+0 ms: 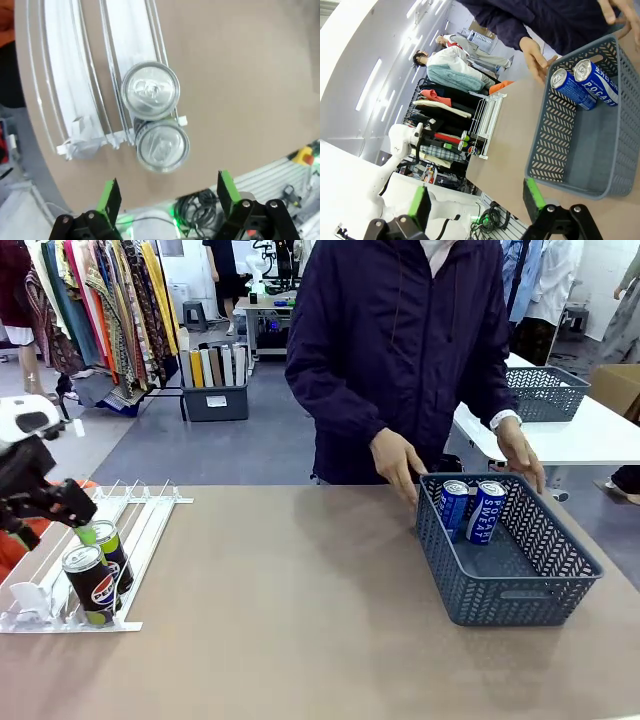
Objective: Retrieve and store the cans from the dispenser.
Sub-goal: Pick up one can from the Automatic Can Dispenser and place it in the middle of the table.
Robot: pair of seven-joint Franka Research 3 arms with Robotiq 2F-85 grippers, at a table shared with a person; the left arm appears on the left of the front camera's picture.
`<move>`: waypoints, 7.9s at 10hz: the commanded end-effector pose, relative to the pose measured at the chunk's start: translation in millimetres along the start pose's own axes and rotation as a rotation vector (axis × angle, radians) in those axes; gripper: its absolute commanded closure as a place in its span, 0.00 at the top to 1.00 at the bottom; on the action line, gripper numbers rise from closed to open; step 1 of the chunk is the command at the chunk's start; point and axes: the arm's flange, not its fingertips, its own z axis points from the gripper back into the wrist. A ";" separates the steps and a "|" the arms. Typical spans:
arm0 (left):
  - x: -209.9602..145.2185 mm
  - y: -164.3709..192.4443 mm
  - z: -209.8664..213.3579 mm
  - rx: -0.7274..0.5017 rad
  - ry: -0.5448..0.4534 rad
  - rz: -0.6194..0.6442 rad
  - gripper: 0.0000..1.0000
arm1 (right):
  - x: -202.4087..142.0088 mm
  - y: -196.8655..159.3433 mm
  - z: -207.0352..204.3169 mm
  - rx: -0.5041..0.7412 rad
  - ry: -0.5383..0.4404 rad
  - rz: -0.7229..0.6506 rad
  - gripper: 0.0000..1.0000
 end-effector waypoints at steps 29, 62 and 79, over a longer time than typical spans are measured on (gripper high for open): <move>-62.9 -9.5 153.9 0.003 -0.198 -0.083 0.00 | 4.3 1.8 -1.0 0.022 -0.024 0.021 1.00; 129.6 -403.8 -128.9 0.117 0.194 -0.709 1.00 | 4.3 1.8 -1.0 0.022 -0.024 0.021 1.00; -30.4 91.5 103.6 -0.945 -0.286 0.026 1.00 | 4.3 1.8 -1.0 0.022 -0.024 0.021 1.00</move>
